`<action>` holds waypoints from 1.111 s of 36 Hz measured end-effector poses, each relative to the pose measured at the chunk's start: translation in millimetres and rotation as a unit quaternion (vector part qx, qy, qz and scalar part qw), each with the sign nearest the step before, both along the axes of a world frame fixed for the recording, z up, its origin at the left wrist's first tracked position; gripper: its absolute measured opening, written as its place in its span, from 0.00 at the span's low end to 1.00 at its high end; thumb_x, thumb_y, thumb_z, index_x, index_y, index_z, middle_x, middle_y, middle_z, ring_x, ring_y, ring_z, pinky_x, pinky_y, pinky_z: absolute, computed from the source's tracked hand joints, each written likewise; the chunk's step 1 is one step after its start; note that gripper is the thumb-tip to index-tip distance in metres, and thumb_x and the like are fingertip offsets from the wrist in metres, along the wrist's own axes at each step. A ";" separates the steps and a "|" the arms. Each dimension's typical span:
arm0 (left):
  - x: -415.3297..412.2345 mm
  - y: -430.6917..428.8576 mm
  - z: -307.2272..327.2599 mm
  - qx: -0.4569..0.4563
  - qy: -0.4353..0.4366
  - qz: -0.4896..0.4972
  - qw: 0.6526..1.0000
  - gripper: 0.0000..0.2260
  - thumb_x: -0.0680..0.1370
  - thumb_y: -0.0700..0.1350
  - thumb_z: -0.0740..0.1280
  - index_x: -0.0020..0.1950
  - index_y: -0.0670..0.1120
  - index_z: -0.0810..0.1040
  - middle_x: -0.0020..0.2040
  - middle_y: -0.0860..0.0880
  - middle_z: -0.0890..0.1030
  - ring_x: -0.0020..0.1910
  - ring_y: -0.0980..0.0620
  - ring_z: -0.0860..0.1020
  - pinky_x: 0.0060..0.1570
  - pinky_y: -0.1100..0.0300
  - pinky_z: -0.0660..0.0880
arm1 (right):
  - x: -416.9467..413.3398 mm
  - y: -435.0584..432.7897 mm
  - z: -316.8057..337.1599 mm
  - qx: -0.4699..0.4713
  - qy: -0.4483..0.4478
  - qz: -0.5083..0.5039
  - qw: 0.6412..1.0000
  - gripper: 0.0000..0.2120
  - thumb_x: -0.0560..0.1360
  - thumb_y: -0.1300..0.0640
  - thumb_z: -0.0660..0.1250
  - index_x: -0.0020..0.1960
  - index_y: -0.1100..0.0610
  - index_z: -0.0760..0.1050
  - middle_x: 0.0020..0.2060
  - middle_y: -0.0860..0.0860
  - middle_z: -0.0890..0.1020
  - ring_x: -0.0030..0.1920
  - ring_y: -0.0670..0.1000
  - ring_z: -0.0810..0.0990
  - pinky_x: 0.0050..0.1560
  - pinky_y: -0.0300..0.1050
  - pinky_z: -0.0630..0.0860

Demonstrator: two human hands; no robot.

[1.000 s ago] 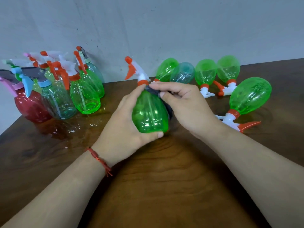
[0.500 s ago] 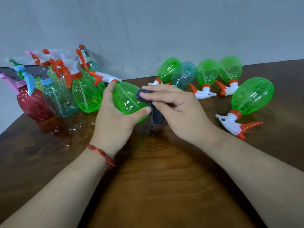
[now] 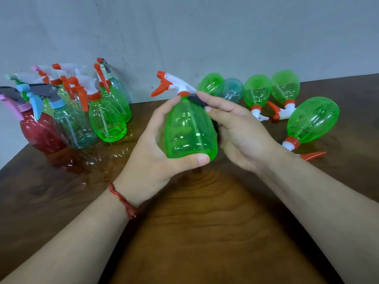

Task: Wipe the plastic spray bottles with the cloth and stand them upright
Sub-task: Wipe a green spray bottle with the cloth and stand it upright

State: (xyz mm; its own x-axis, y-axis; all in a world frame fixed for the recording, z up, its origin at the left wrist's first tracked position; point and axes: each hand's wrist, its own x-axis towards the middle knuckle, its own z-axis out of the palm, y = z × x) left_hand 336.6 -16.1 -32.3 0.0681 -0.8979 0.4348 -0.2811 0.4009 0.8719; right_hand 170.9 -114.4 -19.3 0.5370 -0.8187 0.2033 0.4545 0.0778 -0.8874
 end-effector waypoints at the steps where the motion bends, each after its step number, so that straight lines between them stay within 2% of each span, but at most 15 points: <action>1: 1.0 -0.7 -0.4 0.000 -0.001 0.003 1.000 0.48 0.66 0.39 0.83 0.82 0.47 0.65 0.74 0.52 0.78 0.71 0.51 0.79 0.67 0.55 0.78 | 0.0 -0.1 -0.1 -0.003 -0.002 0.000 1.000 0.15 0.86 0.66 0.61 0.66 0.56 0.81 0.63 0.52 0.86 0.66 0.52 0.83 0.68 0.50 0.80; 6: 1.5 -3.2 -1.3 -0.011 -0.005 0.031 0.999 0.48 0.66 0.42 0.85 0.82 0.48 0.66 0.74 0.52 0.78 0.71 0.52 0.79 0.68 0.57 0.77 | 1.8 -1.1 -4.8 -0.037 0.011 -0.023 0.999 0.15 0.85 0.67 0.61 0.67 0.59 0.81 0.63 0.54 0.86 0.65 0.51 0.83 0.67 0.49 0.80; 9: 2.5 -5.6 -0.4 -0.029 0.011 0.075 0.997 0.48 0.66 0.43 0.86 0.82 0.48 0.66 0.73 0.52 0.78 0.70 0.54 0.80 0.68 0.57 0.78 | 4.5 -0.8 -8.1 -0.075 0.028 -0.055 0.995 0.15 0.84 0.67 0.64 0.66 0.58 0.82 0.64 0.55 0.85 0.69 0.55 0.81 0.74 0.58 0.75; 12: 4.7 -9.8 1.4 -0.047 0.079 0.127 0.988 0.46 0.66 0.42 0.85 0.81 0.47 0.67 0.66 0.57 0.82 0.66 0.57 0.82 0.64 0.59 0.80 | 8.9 1.7 -12.7 -0.112 0.053 -0.066 0.990 0.15 0.83 0.66 0.66 0.65 0.54 0.84 0.63 0.54 0.86 0.63 0.60 0.84 0.67 0.69 0.77; 13: 5.8 -10.9 1.9 -0.049 0.103 0.138 0.984 0.44 0.67 0.42 0.84 0.80 0.47 0.68 0.65 0.57 0.83 0.65 0.57 0.83 0.64 0.59 0.80 | 9.9 2.8 -13.6 -0.122 0.059 -0.068 0.988 0.16 0.83 0.67 0.66 0.65 0.54 0.84 0.62 0.52 0.86 0.63 0.59 0.84 0.68 0.67 0.78; 17: 5.8 -10.7 1.6 -0.048 0.140 0.157 0.977 0.43 0.69 0.44 0.84 0.80 0.48 0.68 0.69 0.52 0.82 0.67 0.53 0.82 0.66 0.52 0.80 | 10.3 7.1 -13.1 -0.148 0.080 -0.074 0.983 0.17 0.84 0.69 0.65 0.67 0.54 0.82 0.56 0.40 0.87 0.61 0.40 0.83 0.62 0.39 0.78; 19: 1.5 -7.4 4.3 -0.051 0.117 0.150 0.980 0.44 0.69 0.44 0.84 0.82 0.48 0.67 0.69 0.55 0.81 0.67 0.58 0.81 0.66 0.56 0.80 | 8.7 5.9 -10.8 -0.146 0.082 -0.084 0.982 0.17 0.84 0.68 0.65 0.67 0.53 0.82 0.56 0.41 0.87 0.58 0.38 0.83 0.55 0.34 0.77; 20: -0.9 -5.8 5.5 -0.056 0.095 0.142 0.984 0.45 0.69 0.43 0.83 0.82 0.48 0.66 0.69 0.57 0.81 0.67 0.60 0.81 0.66 0.58 0.79 | 8.0 4.6 -9.7 -0.139 0.075 -0.088 0.984 0.17 0.84 0.68 0.64 0.67 0.54 0.82 0.58 0.43 0.87 0.60 0.40 0.83 0.57 0.36 0.79; 21: -4.4 -3.2 6.4 -0.057 0.070 0.129 0.988 0.46 0.68 0.42 0.83 0.82 0.47 0.66 0.68 0.59 0.81 0.68 0.61 0.80 0.66 0.60 0.78 | 7.6 3.4 -9.1 -0.127 0.061 -0.086 0.986 0.16 0.84 0.68 0.64 0.68 0.55 0.82 0.61 0.47 0.87 0.63 0.44 0.83 0.63 0.43 0.80; 23: -10.0 1.2 5.8 -0.050 0.034 0.090 0.994 0.48 0.66 0.38 0.83 0.83 0.46 0.64 0.71 0.57 0.80 0.70 0.58 0.79 0.67 0.60 0.78 | 7.6 1.2 -8.0 -0.080 0.027 -0.070 0.994 0.16 0.85 0.67 0.64 0.69 0.57 0.81 0.66 0.52 0.85 0.69 0.51 0.81 0.74 0.55 0.75; 26: -12.7 2.1 1.5 -0.038 0.018 0.022 0.999 0.49 0.68 0.36 0.84 0.84 0.45 0.62 0.76 0.51 0.76 0.74 0.51 0.77 0.69 0.56 0.77 | 5.8 -0.2 -3.9 -0.006 -0.007 -0.042 0.999 0.16 0.85 0.66 0.64 0.71 0.58 0.80 0.65 0.53 0.85 0.70 0.55 0.81 0.75 0.58 0.74; 30: -7.3 1.2 4.4 -0.026 0.005 0.003 1.000 0.45 0.71 0.44 0.80 0.84 0.47 0.61 0.75 0.56 0.77 0.74 0.54 0.77 0.68 0.60 0.76 | 0.4 0.7 1.3 0.000 -0.037 -0.033 0.999 0.15 0.85 0.65 0.63 0.69 0.56 0.80 0.65 0.54 0.85 0.70 0.55 0.81 0.73 0.56 0.76; 32: -1.8 1.1 2.1 -0.015 -0.019 0.007 1.000 0.45 0.71 0.43 0.83 0.83 0.48 0.62 0.75 0.56 0.76 0.75 0.53 0.76 0.71 0.56 0.75 | 0.2 -0.4 0.7 -0.006 -0.034 -0.041 0.999 0.15 0.85 0.66 0.62 0.68 0.57 0.81 0.64 0.54 0.85 0.69 0.56 0.81 0.73 0.56 0.76; 35: 3.9 -0.9 -3.5 -0.003 -0.061 0.002 0.998 0.49 0.68 0.39 0.84 0.83 0.46 0.62 0.76 0.53 0.75 0.76 0.48 0.75 0.74 0.42 0.74 | 1.5 -2.2 -2.9 -0.023 -0.013 -0.055 0.998 0.15 0.85 0.67 0.62 0.66 0.57 0.82 0.62 0.54 0.86 0.68 0.55 0.82 0.75 0.57 0.74; 40: 7.3 -1.3 -3.9 -0.008 -0.114 0.001 0.993 0.51 0.67 0.40 0.85 0.84 0.47 0.61 0.78 0.51 0.72 0.77 0.49 0.74 0.76 0.43 0.72 | 3.0 -1.6 -5.8 -0.057 0.010 -0.044 0.997 0.16 0.85 0.68 0.61 0.66 0.58 0.82 0.63 0.54 0.86 0.69 0.53 0.81 0.76 0.55 0.73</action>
